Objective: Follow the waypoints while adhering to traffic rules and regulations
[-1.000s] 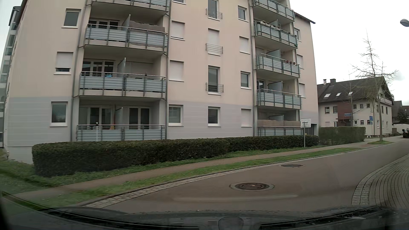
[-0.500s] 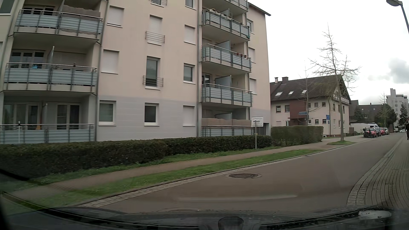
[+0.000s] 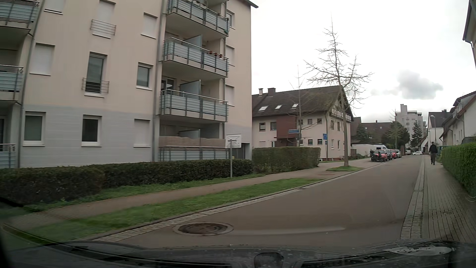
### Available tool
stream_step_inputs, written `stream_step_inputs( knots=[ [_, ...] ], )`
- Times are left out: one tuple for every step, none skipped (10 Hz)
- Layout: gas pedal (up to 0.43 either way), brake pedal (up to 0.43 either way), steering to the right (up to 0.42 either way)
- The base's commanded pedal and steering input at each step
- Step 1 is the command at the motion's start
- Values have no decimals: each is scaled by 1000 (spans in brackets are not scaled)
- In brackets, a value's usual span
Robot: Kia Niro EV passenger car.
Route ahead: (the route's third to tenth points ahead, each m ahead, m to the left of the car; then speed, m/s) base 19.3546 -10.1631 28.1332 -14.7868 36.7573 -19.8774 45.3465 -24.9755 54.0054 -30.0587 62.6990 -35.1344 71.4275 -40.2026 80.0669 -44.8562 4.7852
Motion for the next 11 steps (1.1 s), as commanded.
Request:
stream_step_inputs(
  knots=[
    [138, 0, 369],
    [138, 0, 359],
    [150, 0, 343],
    [150, 0, 324],
    [150, 0, 298],
    [157, 0, 278],
    [157, 0, 257],
    [157, 0, 242],
    [157, 0, 225],
    [157, 0, 209],
    [150, 0, 199]
  ],
)
